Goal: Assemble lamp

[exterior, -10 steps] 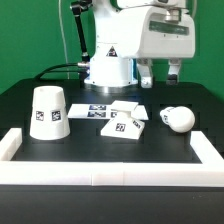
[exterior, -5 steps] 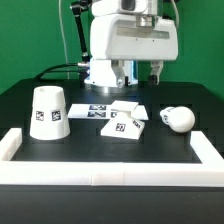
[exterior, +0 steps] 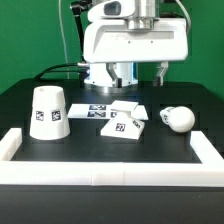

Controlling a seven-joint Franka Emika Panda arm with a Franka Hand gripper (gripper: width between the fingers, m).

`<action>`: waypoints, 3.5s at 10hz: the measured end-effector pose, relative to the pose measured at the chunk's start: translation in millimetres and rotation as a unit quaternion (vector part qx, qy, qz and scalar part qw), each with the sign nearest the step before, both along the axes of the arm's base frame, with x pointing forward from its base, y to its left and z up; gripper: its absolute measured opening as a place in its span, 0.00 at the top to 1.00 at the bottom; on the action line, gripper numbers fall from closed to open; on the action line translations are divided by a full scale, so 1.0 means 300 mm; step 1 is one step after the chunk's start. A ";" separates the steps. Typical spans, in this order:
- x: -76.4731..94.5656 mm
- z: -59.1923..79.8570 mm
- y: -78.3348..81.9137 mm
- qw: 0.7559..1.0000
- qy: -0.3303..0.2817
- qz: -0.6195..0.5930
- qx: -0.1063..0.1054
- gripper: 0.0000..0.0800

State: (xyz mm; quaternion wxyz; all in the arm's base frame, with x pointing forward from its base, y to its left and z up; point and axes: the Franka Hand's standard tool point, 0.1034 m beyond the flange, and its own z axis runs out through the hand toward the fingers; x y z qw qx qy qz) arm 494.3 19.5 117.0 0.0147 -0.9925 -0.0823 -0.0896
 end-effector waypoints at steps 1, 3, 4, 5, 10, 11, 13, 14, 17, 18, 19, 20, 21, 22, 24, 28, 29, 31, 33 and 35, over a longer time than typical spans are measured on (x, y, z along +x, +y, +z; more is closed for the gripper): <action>-0.041 -0.013 -0.019 0.999 0.014 -0.042 0.008 0.13; -0.099 -0.043 -0.052 0.991 0.053 -0.119 0.026 0.13; -0.113 -0.053 -0.063 0.987 0.057 -0.147 0.032 0.13; -0.111 -0.052 -0.057 0.986 0.057 -0.154 0.033 0.13; -0.140 -0.077 -0.061 0.981 0.093 -0.169 0.035 0.13; -0.157 -0.104 -0.055 0.975 0.103 -0.192 0.035 0.13; -0.168 -0.127 -0.047 0.974 0.110 -0.194 0.035 0.13; -0.169 -0.129 -0.046 0.974 0.110 -0.194 0.035 0.13; -0.171 -0.140 -0.049 0.976 0.108 -0.188 0.033 0.13; -0.180 -0.163 -0.062 0.977 0.105 -0.181 0.030 0.13; -0.187 -0.174 -0.074 0.978 0.106 -0.177 0.029 0.13; -0.189 -0.178 -0.076 0.978 0.106 -0.177 0.028 0.13; -0.192 -0.184 -0.072 0.978 0.108 -0.177 0.028 0.13; -0.197 -0.194 -0.068 0.978 0.111 -0.177 0.028 0.13; -0.198 -0.199 -0.057 0.978 0.112 -0.174 0.027 0.13; -0.207 -0.220 -0.055 0.979 0.109 -0.172 0.026 0.13; -0.211 -0.229 -0.046 0.979 0.108 -0.169 0.024 0.13; -0.218 -0.239 -0.026 0.980 0.111 -0.162 0.023 0.13; -0.219 -0.240 -0.020 0.981 0.111 -0.155 0.022 0.25; -0.216 -0.239 -0.018 0.983 0.111 -0.147 0.022 0.33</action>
Offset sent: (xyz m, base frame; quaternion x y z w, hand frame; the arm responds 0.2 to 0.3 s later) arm -0.0394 -0.0206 -0.0164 0.0205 -0.0273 0.2090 0.9773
